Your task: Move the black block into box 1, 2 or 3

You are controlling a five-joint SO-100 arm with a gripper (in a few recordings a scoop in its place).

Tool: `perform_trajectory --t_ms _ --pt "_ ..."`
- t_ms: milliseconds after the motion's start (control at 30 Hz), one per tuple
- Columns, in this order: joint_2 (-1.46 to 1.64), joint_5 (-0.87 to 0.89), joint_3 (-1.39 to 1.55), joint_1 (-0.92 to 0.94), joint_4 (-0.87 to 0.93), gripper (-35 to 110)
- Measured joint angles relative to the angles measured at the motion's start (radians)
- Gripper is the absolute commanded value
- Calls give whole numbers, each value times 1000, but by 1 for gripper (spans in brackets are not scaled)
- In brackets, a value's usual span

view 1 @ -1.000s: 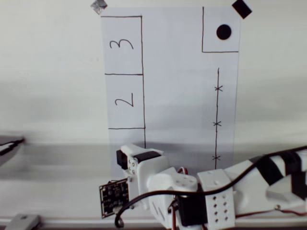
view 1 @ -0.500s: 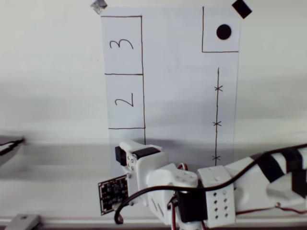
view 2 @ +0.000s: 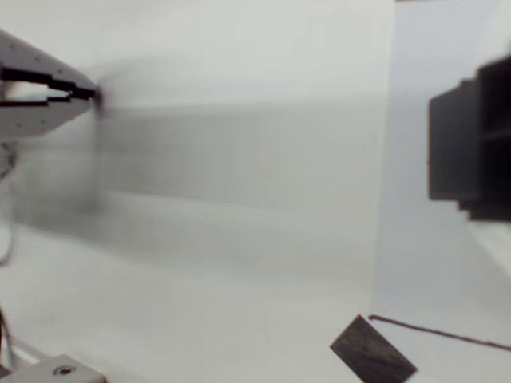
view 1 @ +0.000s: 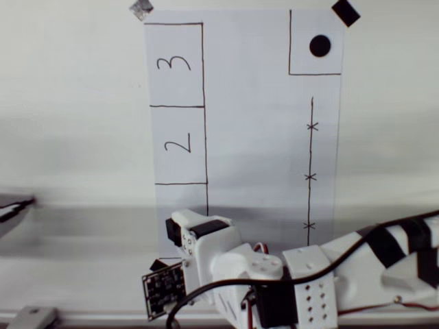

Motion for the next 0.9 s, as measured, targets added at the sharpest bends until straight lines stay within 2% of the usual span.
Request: perform_trajectory --t_ms 633,900 --pt "-31 0 2 5 0 18" --pt "46 3 133 -6 0 18"
